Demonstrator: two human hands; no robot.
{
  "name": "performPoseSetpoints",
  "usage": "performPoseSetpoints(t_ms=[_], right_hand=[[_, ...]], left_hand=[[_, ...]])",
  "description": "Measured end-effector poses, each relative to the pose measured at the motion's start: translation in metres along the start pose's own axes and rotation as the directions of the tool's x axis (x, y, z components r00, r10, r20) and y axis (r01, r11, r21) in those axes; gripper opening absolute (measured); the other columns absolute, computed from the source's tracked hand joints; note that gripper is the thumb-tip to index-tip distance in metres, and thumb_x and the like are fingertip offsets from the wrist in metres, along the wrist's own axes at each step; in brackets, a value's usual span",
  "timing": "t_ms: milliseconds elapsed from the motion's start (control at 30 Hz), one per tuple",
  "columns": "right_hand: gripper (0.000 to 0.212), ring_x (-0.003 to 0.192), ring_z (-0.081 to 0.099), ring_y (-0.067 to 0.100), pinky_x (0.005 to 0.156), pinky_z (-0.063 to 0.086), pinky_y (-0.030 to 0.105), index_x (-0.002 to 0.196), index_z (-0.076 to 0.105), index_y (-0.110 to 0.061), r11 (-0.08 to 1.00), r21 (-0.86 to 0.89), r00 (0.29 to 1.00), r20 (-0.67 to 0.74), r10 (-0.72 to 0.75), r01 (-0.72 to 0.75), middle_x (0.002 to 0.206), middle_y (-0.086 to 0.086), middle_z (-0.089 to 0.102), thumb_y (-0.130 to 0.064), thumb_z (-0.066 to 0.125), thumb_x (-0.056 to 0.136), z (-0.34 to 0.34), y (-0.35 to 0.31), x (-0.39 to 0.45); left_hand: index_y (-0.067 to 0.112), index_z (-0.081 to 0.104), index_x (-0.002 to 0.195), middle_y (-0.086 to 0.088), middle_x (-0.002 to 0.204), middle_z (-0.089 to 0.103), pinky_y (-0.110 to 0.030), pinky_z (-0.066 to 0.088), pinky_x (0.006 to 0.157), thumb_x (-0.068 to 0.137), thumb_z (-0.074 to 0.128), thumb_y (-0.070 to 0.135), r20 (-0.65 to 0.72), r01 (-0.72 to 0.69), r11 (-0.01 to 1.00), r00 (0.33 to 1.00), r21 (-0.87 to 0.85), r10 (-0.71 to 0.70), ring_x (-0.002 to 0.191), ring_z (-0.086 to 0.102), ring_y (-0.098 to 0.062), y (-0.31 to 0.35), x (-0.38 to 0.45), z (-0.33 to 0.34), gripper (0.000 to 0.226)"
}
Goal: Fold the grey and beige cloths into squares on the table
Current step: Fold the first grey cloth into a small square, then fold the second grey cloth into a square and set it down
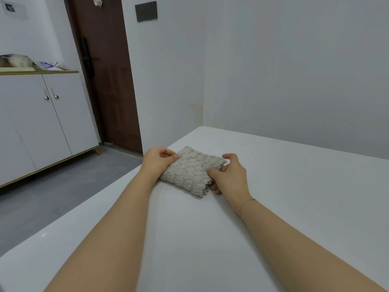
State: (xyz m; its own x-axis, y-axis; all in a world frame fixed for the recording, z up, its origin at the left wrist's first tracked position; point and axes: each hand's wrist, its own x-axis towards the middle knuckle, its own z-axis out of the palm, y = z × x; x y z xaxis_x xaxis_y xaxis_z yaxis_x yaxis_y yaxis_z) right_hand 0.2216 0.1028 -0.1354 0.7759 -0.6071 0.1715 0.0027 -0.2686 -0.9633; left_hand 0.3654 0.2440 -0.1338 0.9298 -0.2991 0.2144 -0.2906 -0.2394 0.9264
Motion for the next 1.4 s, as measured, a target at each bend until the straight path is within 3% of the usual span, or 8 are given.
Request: performPoseSetpoints(t_ms=[200, 333, 433, 600, 967, 1067, 1233, 1400], right_hand=[[0.038, 0.04, 0.055, 0.018, 0.038, 0.046, 0.025, 0.123, 0.039, -0.013, 1.0, 0.016, 0.999, -0.035, 0.012, -0.012, 0.068, 0.001, 0.055, -0.009, 0.055, 0.089, -0.004, -0.003, -0.006], [0.024, 0.04, 0.056, 0.02, 0.049, 0.051, 0.03, 0.117, 0.044, -0.01, 0.999, 0.039, 0.998, -0.054, 0.036, -0.034, 0.057, 0.009, 0.06, -0.02, 0.042, 0.096, -0.007, -0.005, -0.009], [0.021, 0.045, 0.059, 0.022, 0.063, 0.055, 0.037, 0.113, 0.047, -0.01, 0.997, 0.06, 0.997, -0.068, 0.041, -0.037, 0.057, 0.009, 0.062, -0.019, 0.04, 0.095, -0.008, -0.005, -0.011], [0.02, 0.056, 0.064, 0.024, 0.078, 0.056, 0.044, 0.111, 0.048, -0.011, 0.991, 0.13, 0.995, -0.095, 0.04, -0.028, 0.067, 0.002, 0.062, -0.015, 0.043, 0.093, -0.012, -0.005, -0.017], [0.022, 0.1, 0.059, 0.018, 0.087, 0.046, 0.025, 0.113, 0.054, -0.023, 0.998, 0.061, 0.999, 0.031, -0.007, 0.005, 0.107, -0.004, 0.059, -0.016, 0.047, 0.093, -0.053, 0.0, -0.072], [0.028, 0.098, 0.055, 0.005, 0.081, 0.043, 0.016, 0.119, 0.053, -0.024, 0.999, 0.008, 0.994, 0.093, -0.053, 0.053, 0.117, -0.009, 0.056, -0.013, 0.047, 0.094, -0.077, 0.001, -0.093], [0.039, 0.119, 0.044, -0.002, 0.098, 0.035, 0.016, 0.126, 0.047, -0.034, 0.971, -0.191, 0.973, 0.207, -0.103, 0.143, 0.128, -0.02, 0.047, -0.014, 0.051, 0.093, -0.144, 0.011, -0.129], [0.039, 0.114, 0.042, -0.01, 0.089, 0.034, 0.009, 0.128, 0.048, -0.036, 0.934, -0.326, 0.974, 0.214, -0.077, 0.145, 0.125, -0.022, 0.046, -0.019, 0.053, 0.094, -0.219, 0.008, -0.152]], left_hand=[[0.015, 0.071, 0.087, 0.004, 0.088, 0.07, -0.028, 0.044, 0.076, 0.085, 0.069, 0.03, -0.097, -0.109, 0.941, 0.984, 0.319, 0.147, 0.081, 0.061, -0.011, 0.005, -0.007, 0.002, 0.015], [0.02, 0.067, 0.099, 0.0, 0.1, 0.07, -0.035, 0.039, 0.084, 0.094, 0.046, 0.026, -0.159, -0.124, 0.633, 0.915, 0.764, 0.371, 0.092, 0.063, -0.025, 0.03, -0.027, 0.013, 0.023], [0.023, 0.061, 0.118, -0.001, 0.122, 0.063, -0.037, 0.035, 0.096, 0.096, 0.039, 0.037, 0.064, -0.266, 0.585, 0.938, 0.766, 0.342, 0.113, 0.056, -0.023, 0.047, -0.046, 0.036, 0.034], [0.035, 0.018, 0.149, 0.005, 0.16, 0.011, -0.044, -0.002, 0.117, 0.098, 0.017, 0.053, 0.323, -0.283, 0.534, 0.946, 0.797, 0.018, 0.147, 0.005, -0.013, 0.024, -0.049, 0.047, 0.055], [0.028, 0.037, 0.145, 0.003, 0.155, 0.029, -0.037, 0.0, 0.119, 0.1, 0.029, 0.038, 0.134, -0.354, 0.633, 0.92, 0.689, 0.368, 0.143, 0.021, -0.012, 0.034, -0.086, 0.047, 0.047], [0.027, 0.043, 0.141, 0.003, 0.154, 0.031, -0.033, 0.002, 0.118, 0.092, 0.023, 0.043, 0.178, -0.414, 0.615, 0.895, 0.671, 0.408, 0.142, 0.023, -0.012, 0.042, -0.109, 0.055, 0.056], [0.028, 0.04, 0.143, 0.004, 0.154, 0.03, -0.03, 0.003, 0.117, 0.084, 0.01, 0.054, 0.282, -0.5, 0.569, 0.858, 0.653, 0.43, 0.142, 0.023, -0.012, 0.059, -0.16, 0.077, 0.071], [0.029, 0.041, 0.142, 0.007, 0.154, 0.03, -0.028, 0.008, 0.116, 0.086, 0.013, 0.054, 0.36, -0.579, 0.548, 0.811, 0.604, 0.461, 0.14, 0.026, -0.011, 0.079, -0.204, 0.109, 0.068]])
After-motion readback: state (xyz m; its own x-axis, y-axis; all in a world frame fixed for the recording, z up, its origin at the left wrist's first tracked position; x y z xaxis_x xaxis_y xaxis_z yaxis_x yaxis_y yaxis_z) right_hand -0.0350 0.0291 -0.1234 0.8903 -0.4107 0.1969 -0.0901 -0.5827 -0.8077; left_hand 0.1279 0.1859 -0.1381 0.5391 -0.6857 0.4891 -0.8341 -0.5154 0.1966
